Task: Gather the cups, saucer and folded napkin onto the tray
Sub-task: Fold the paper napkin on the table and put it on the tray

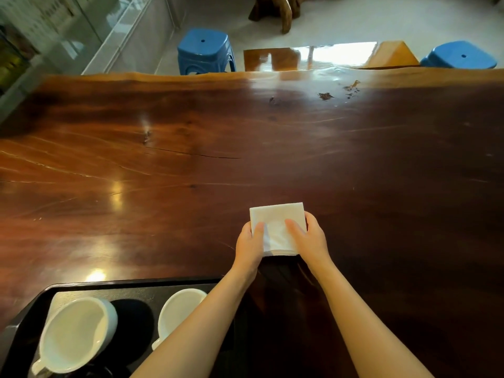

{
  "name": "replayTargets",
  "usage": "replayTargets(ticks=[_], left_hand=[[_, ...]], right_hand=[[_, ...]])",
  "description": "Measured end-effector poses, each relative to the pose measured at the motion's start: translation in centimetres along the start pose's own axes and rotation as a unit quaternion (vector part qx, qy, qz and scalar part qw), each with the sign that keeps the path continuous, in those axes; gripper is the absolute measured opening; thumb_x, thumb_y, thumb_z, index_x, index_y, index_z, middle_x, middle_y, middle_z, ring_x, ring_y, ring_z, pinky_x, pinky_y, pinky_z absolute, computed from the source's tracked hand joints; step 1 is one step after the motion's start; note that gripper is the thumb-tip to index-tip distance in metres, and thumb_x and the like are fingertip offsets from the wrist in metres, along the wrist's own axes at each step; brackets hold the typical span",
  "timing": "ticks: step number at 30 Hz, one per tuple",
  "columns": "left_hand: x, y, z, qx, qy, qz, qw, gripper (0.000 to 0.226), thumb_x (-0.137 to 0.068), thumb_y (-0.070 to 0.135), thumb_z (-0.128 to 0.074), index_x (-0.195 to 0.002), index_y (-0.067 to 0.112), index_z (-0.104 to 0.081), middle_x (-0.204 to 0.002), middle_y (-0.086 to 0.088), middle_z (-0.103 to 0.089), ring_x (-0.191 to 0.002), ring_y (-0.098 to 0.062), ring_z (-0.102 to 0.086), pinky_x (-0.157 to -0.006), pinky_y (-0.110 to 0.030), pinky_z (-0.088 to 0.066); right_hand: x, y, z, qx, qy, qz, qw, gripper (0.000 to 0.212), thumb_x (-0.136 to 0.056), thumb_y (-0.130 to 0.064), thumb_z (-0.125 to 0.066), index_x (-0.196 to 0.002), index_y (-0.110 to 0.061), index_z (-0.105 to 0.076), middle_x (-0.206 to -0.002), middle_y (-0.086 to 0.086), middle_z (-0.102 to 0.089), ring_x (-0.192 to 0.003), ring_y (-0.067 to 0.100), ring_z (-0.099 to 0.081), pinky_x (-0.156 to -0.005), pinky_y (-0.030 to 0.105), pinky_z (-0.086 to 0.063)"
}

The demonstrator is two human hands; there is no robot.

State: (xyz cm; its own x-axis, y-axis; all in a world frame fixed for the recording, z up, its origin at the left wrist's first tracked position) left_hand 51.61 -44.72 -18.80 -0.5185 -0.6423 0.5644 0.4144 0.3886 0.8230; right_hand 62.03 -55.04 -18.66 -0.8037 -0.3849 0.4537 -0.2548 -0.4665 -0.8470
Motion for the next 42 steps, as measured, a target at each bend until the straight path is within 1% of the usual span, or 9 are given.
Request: replayTargets(ticks=[3,7,10,15,24,30,33,38,42], left_hand=[[0.2,1.4,0.0,-0.079,0.021,-0.073,0.994,0.022,-0.1,0.031,-0.036,-0.099,0.018,-0.053,-0.086,0.007,-0.056,-0.08,-0.011,-0.055,-0.069,-0.026,-0.046],[0.7,2.4,-0.3,-0.102,0.025,-0.103,0.989,0.021,-0.099,0.029,-0.037,-0.098,0.014,-0.052,-0.082,0.006,-0.053,-0.074,-0.008,-0.05,-0.065,-0.024,-0.041],[1.0,3.4,0.3,-0.102,0.034,-0.088,0.99,0.027,-0.097,0.036,-0.043,-0.096,0.01,-0.052,-0.078,0.005,-0.049,-0.069,-0.009,-0.045,-0.06,-0.024,-0.036],[1.8,4.6,1.2,-0.155,0.084,-0.072,0.982,0.038,-0.098,0.04,-0.04,-0.107,0.005,-0.051,-0.098,-0.005,-0.059,-0.085,-0.021,-0.052,-0.071,-0.031,-0.04],[6.9,5.5,5.5,-0.158,0.122,-0.128,0.971,0.03,-0.1,0.036,-0.037,-0.097,0.007,-0.048,-0.09,-0.005,-0.055,-0.081,-0.023,-0.052,-0.067,-0.032,-0.038],[10.5,6.5,11.4,-0.135,0.132,-0.161,0.969,0.033,-0.1,0.035,-0.038,-0.107,0.006,-0.051,-0.093,-0.003,-0.055,-0.084,-0.019,-0.054,-0.068,-0.03,-0.04],[12.3,6.3,14.7,-0.121,0.117,-0.174,0.97,0.031,-0.099,0.035,-0.039,-0.106,0.008,-0.051,-0.094,-0.002,-0.055,-0.085,-0.018,-0.054,-0.069,-0.029,-0.042],[15.4,4.3,21.3,-0.088,0.087,-0.176,0.977,0.024,-0.096,0.035,-0.047,-0.098,0.011,-0.05,-0.085,0.003,-0.054,-0.081,-0.018,-0.052,-0.056,-0.02,-0.038],[17.6,1.2,25.7,-0.066,0.021,-0.15,0.986,0.021,-0.095,0.031,-0.052,-0.107,0.014,-0.052,-0.096,0.002,-0.059,-0.088,-0.016,-0.056,-0.064,-0.022,-0.045]], right_hand=[[-0.1,0.3,0.1,0.02,0.022,-0.042,0.999,0.033,-0.097,-0.041,-0.038,-0.094,-0.012,-0.054,-0.082,-0.002,-0.053,-0.071,0.009,-0.051,-0.056,0.022,-0.039],[-0.2,-0.4,0.4,0.104,0.064,-0.038,0.992,0.044,-0.097,-0.042,-0.032,-0.095,-0.006,-0.057,-0.086,0.005,-0.057,-0.079,0.021,-0.056,-0.064,0.032,-0.042],[0.4,-1.4,0.7,0.115,0.069,0.015,0.991,0.038,-0.097,-0.04,-0.034,-0.081,-0.01,-0.05,-0.073,0.0,-0.05,-0.066,0.016,-0.048,-0.055,0.029,-0.037],[2.2,-2.9,-0.1,0.157,0.063,0.052,0.984,0.04,-0.098,-0.039,-0.033,-0.065,-0.017,-0.038,-0.066,-0.002,-0.046,-0.059,0.014,-0.043,-0.053,0.031,-0.033],[8.0,-5.5,-2.0,0.212,0.068,0.102,0.97,0.04,-0.099,-0.039,-0.031,-0.065,-0.017,-0.036,-0.064,-0.002,-0.046,-0.062,0.019,-0.046,-0.054,0.032,-0.035],[13.5,-7.9,-5.9,0.213,0.073,0.141,0.964,0.038,-0.099,-0.039,-0.03,-0.068,-0.019,-0.038,-0.066,-0.002,-0.048,-0.06,0.015,-0.047,-0.048,0.026,-0.035],[16.7,-8.2,-8.2,0.207,0.086,0.152,0.963,0.037,-0.099,-0.04,-0.03,-0.075,-0.015,-0.042,-0.068,-0.002,-0.05,-0.062,0.014,-0.05,-0.048,0.024,-0.036],[22.4,-7.2,-12.7,0.162,0.113,0.161,0.967,0.039,-0.099,-0.036,-0.035,-0.064,-0.02,-0.037,-0.063,-0.004,-0.046,-0.058,0.014,-0.046,-0.048,0.027,-0.034],[26.3,-4.9,-15.5,0.129,0.137,0.136,0.973,0.036,-0.099,-0.034,-0.037,-0.073,-0.011,-0.045,-0.068,0.0,-0.048,-0.069,0.021,-0.049,-0.049,0.029,-0.034]])
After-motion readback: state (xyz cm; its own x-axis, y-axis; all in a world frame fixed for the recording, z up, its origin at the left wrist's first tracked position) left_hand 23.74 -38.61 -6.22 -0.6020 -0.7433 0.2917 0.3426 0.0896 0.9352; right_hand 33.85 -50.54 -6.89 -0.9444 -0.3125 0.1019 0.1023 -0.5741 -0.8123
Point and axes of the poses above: each hand's wrist, its own x-axis away from the middle knuckle, its own z-axis out of the back of the hand, y = z × x, the point moved 5 cm from there along -x, towards the middle knuckle
